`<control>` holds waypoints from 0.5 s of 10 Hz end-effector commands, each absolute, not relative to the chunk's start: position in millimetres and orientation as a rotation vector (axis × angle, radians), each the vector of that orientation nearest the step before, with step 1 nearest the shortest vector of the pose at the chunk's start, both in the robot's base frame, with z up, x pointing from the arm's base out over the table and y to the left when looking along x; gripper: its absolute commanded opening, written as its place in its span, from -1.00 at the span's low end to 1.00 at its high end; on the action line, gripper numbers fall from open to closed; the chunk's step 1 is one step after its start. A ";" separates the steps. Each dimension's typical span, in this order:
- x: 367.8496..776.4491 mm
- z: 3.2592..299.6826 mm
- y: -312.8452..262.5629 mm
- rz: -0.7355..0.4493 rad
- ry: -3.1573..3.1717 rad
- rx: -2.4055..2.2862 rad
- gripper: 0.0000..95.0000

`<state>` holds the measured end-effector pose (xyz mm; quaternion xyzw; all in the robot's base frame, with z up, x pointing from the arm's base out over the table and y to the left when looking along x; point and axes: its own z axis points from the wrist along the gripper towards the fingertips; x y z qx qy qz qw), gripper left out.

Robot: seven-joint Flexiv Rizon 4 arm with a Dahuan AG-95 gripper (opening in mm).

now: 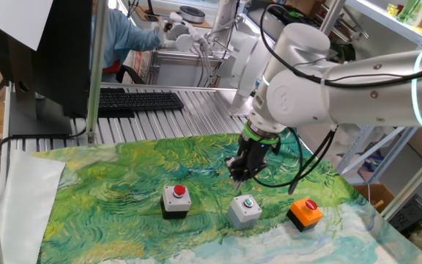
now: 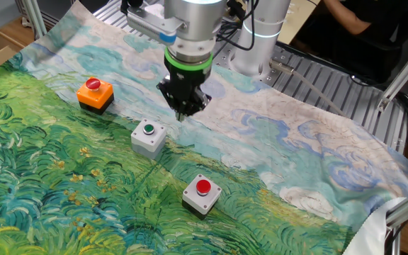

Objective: Press three buttons from left to right in sequence

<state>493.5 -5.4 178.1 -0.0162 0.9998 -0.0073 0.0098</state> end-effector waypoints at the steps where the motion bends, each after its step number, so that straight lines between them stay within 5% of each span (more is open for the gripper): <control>1: 490.8 183.5 -14.3 -0.024 3.125 -0.100 -1.00; 5: 490.2 174.0 -47.5 -0.026 3.113 -0.139 -1.00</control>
